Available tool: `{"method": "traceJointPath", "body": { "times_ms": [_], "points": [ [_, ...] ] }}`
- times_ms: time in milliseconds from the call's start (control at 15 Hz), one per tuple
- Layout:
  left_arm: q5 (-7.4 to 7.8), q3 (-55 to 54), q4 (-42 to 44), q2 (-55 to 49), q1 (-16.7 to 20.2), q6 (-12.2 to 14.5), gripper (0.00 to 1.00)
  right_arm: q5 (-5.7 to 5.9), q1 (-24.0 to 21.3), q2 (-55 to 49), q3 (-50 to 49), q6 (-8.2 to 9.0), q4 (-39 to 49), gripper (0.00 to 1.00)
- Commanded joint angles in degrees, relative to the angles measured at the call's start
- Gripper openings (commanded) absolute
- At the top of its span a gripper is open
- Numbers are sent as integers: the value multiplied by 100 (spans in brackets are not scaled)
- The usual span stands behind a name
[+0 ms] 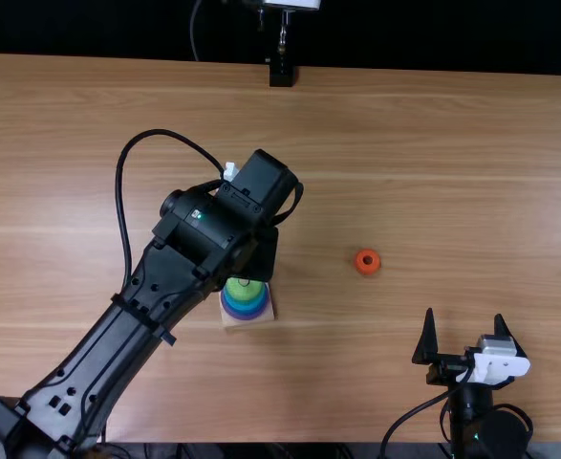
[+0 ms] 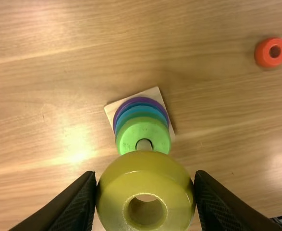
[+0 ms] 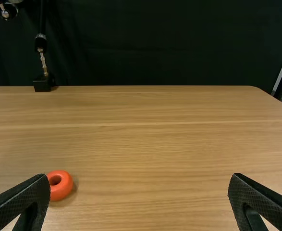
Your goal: Build the Hanoi tower: stack the rings onto the peg from bottom to top in this color order: purple, dark blue, light blue, dark green, light green, yellow, orange.
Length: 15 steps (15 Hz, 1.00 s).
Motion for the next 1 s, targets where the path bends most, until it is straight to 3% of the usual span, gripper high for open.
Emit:
{"method": "traceJointPath", "body": {
  "times_ms": [0, 933],
  "points": [
    [-54, 143, -3, 50, -71, -79, 0, -2, -74, -73, -47, -25, -180, 100],
    [-1, -402, 7, 112, -88, -89, 0, -2, -74, -73, -47, -25, -180, 100]
  ]
}}
